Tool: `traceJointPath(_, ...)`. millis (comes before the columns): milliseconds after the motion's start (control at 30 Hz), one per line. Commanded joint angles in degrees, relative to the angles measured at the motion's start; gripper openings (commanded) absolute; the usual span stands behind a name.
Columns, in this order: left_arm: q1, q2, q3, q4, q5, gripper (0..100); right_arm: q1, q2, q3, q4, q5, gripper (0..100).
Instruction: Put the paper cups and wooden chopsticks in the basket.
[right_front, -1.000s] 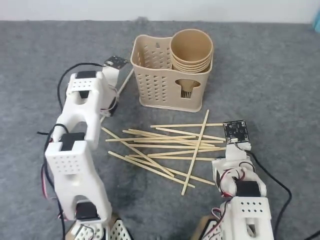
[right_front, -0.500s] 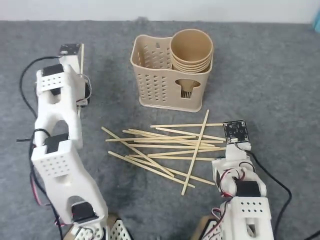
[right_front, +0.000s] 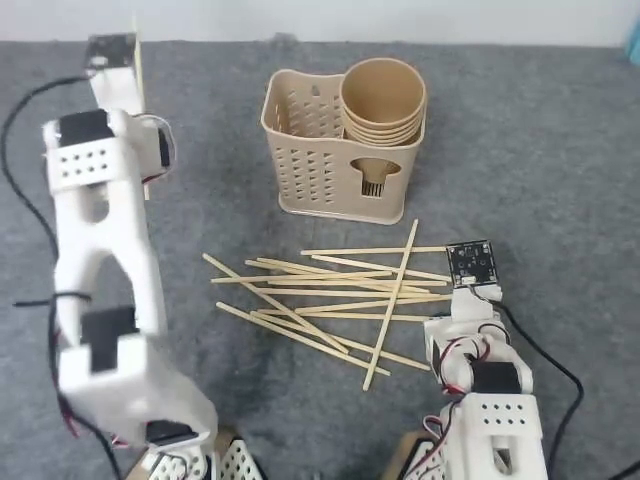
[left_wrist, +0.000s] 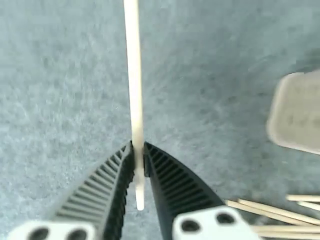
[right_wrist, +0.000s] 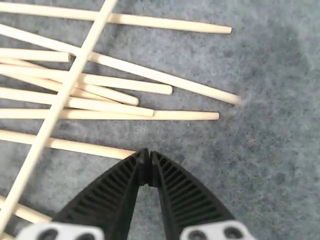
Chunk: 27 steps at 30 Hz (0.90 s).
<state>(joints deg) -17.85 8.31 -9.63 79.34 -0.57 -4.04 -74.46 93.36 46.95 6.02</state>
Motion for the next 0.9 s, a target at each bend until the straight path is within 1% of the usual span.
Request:
traceJointPath(0,3.4,-12.6,2.2,-0.5,0.9,1,0.8,-1.0,-0.7,-1.3,-0.6,0.9)
traceJointPath(133,7.4,-21.8,5.0,-2.9,1.8,1,0.8,-1.0,-0.7,-1.3,-0.6,0.9)
traceJointPath(233,10.5,-28.1,7.6,-7.2,8.4,1,0.8,-1.0,-0.7,-1.3,-0.6,0.9)
traceJointPath(367,15.4,-34.1,12.0,-15.3,15.8,1,0.8,-1.0,-0.7,-1.3,-0.6,0.9)
traceJointPath(433,18.2,-35.3,13.8,-19.1,17.3,1,0.8,-1.0,-0.7,-1.3,-0.6,0.9)
traceJointPath(567,22.2,-34.4,16.2,-26.2,17.6,1,0.8,-1.0,-0.7,-1.3,-0.6,0.9)
traceJointPath(700,23.0,-31.8,20.6,-37.3,17.5,1,0.8,-1.0,-0.7,-1.3,-0.6,0.9)
traceJointPath(867,23.2,-28.7,29.4,-55.7,17.5,1,0.8,-1.0,-0.7,-1.4,-0.6,0.9)
